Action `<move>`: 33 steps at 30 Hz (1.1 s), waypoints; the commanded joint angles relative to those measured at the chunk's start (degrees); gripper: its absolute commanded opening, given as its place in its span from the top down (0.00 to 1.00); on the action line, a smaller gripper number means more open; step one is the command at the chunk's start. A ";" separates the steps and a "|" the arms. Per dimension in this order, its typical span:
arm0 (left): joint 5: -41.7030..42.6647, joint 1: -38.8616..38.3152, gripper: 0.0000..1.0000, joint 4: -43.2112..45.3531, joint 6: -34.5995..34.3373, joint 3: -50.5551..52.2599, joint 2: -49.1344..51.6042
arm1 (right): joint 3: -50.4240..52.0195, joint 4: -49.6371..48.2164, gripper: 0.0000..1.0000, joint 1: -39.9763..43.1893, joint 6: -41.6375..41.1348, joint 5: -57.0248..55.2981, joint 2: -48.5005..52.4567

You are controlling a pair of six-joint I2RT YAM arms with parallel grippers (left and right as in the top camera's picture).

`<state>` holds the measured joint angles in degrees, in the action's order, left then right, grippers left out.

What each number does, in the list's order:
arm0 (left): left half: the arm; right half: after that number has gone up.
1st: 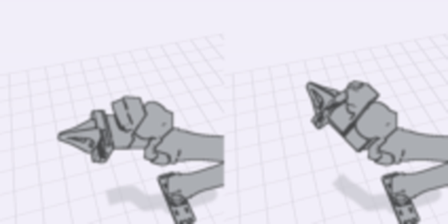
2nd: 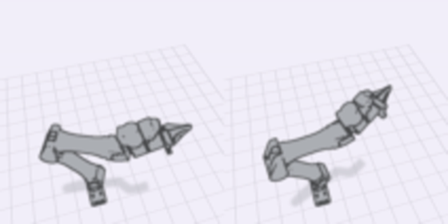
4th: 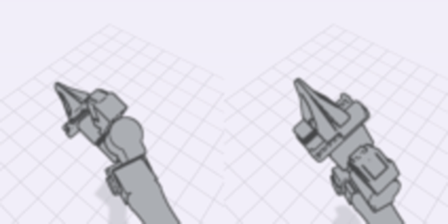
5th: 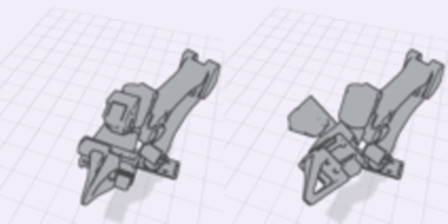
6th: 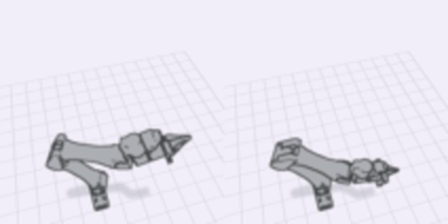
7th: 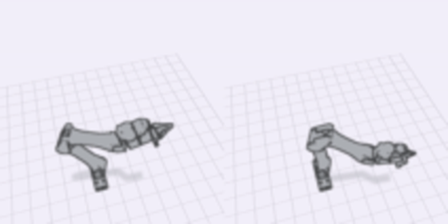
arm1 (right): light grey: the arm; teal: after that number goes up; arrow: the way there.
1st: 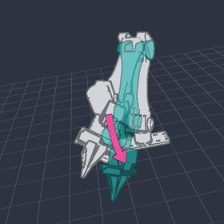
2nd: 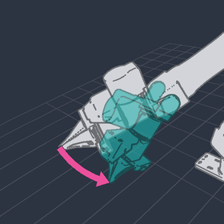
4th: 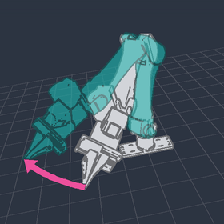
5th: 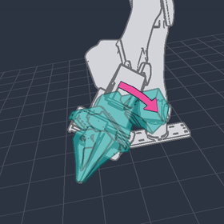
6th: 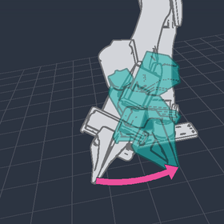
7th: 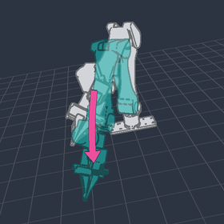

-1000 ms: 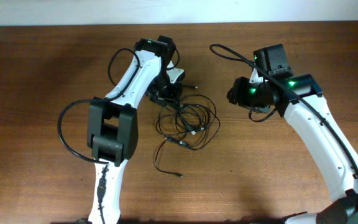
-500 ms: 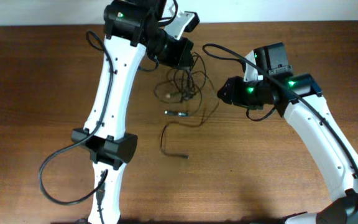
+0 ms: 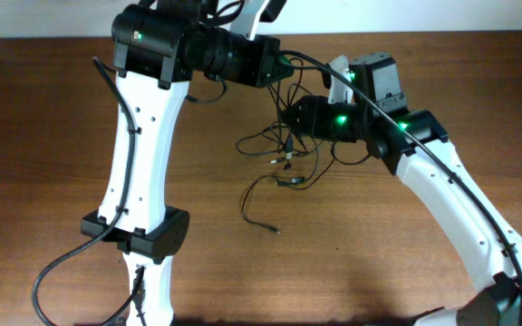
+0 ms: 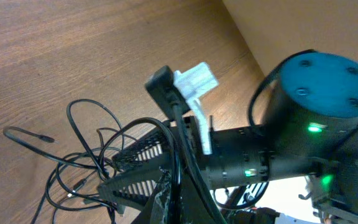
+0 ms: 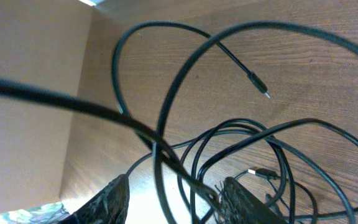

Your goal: Untangle cables

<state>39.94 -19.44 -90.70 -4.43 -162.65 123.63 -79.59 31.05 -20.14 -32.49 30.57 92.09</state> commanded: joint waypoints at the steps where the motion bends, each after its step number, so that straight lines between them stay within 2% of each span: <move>1: 2.75 0.11 1.00 1.51 -2.47 -1.03 -1.68 | -0.20 -1.14 0.60 -0.48 -1.46 0.28 2.43; 3: 2.73 0.11 1.00 2.01 -2.45 -1.03 -1.68 | -0.20 -1.20 0.73 -0.48 -1.46 -0.63 2.58; 5: 2.71 1.01 1.00 2.45 -2.45 -1.03 -1.68 | -0.20 0.13 0.96 -0.46 -1.44 -3.30 2.58; 7: 1.62 4.35 1.00 2.84 -2.43 -1.01 -1.68 | -0.20 0.22 0.96 -0.35 -1.36 -4.26 1.75; 12: -19.47 9.33 1.00 2.32 -2.43 3.96 -1.66 | -0.20 8.31 0.96 -0.35 1.75 -4.24 -9.99; 15: -29.03 9.99 1.00 3.72 -2.43 13.27 -1.66 | -0.20 13.11 0.96 -0.35 2.08 -4.24 -18.67; 17: -30.84 9.99 1.00 6.54 -2.40 21.81 -1.66 | -0.24 16.09 0.96 1.79 2.25 -4.20 -23.93; 19: -30.91 9.99 0.99 10.58 -2.40 30.88 -1.66 | -0.24 19.87 0.96 8.31 2.29 -3.96 -29.20; 22: -35.10 10.03 0.89 14.45 -2.40 38.53 -1.62 | -0.24 22.67 0.96 19.02 4.24 0.98 -33.77; 25: -42.49 10.21 0.85 15.41 -2.43 42.73 -1.62 | -0.24 27.15 0.96 31.04 8.37 8.26 -34.77; 28: -43.85 12.59 0.85 15.43 -2.43 44.13 -1.62 | -0.24 34.45 0.96 37.97 13.60 6.93 -32.59; 29: -43.56 13.27 0.92 15.45 -2.43 44.13 -1.62 | -0.22 37.09 0.96 37.38 14.34 6.95 -30.14; 30: -42.05 13.38 0.94 15.65 -2.40 44.13 -1.62 | -0.22 38.32 0.96 35.34 14.64 6.97 -28.00; 32: -36.26 13.42 0.91 17.29 -2.38 44.02 -1.64 | -0.22 37.38 0.96 25.99 14.93 6.93 -22.51; 33: -32.85 14.49 0.89 17.90 -2.36 42.93 -1.64 | -0.24 34.40 0.96 18.10 13.79 6.91 -18.27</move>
<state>0.01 -5.98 -73.76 -6.94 -118.98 122.85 -79.64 68.58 8.29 -18.94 36.51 69.04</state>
